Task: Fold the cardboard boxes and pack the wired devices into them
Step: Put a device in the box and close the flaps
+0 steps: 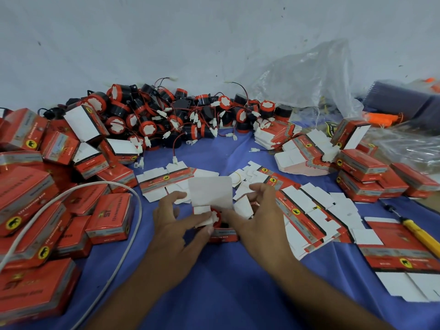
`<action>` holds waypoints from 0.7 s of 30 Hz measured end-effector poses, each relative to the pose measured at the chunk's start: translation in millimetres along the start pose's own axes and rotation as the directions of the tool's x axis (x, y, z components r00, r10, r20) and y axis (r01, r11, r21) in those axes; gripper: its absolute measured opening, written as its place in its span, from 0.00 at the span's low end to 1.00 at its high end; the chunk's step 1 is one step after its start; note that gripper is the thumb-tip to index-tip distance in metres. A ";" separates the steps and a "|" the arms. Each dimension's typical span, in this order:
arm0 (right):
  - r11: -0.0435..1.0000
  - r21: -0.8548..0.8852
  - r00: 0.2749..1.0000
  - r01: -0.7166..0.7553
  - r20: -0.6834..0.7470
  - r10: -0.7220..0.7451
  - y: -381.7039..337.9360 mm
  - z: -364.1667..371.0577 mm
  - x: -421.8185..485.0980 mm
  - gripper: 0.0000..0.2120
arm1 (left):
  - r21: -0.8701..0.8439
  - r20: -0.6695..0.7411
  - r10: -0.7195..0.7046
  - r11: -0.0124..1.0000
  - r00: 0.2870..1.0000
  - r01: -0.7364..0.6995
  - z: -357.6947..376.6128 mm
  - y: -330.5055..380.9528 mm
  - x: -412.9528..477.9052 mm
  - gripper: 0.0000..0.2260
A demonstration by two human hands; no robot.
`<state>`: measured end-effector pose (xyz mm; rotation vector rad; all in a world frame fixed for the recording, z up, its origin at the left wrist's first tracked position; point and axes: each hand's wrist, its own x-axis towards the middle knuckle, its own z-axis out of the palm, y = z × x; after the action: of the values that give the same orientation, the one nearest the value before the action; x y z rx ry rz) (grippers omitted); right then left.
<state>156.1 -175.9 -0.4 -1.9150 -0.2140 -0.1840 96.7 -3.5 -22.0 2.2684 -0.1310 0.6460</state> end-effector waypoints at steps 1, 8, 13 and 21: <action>0.999 0.053 1.000 -0.003 -0.002 0.003 1.1 1.0 -2.0 0.25 | -0.054 0.014 -0.015 0.998 1.000 0.015 -1.3 -0.5 1.6 0.10; 0.964 0.037 0.935 0.264 0.235 -0.265 8.6 3.1 -4.1 0.07 | -0.172 0.040 0.038 0.985 0.998 -0.030 -7.4 0.4 6.5 0.11; 0.991 0.126 0.966 0.045 0.247 -0.075 8.9 4.1 1.4 0.25 | -0.255 0.078 -0.037 0.965 0.996 0.056 -11.6 -4.9 7.3 0.08; 0.938 0.098 0.815 0.333 0.470 -0.339 12.6 -10.3 18.3 0.16 | -0.228 0.112 -0.080 0.968 0.990 0.104 -14.3 -3.6 7.9 0.20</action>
<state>176.5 -188.8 -4.1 -1.8708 -0.8949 0.0674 98.6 9.9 -12.1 2.0663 -0.1426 0.4412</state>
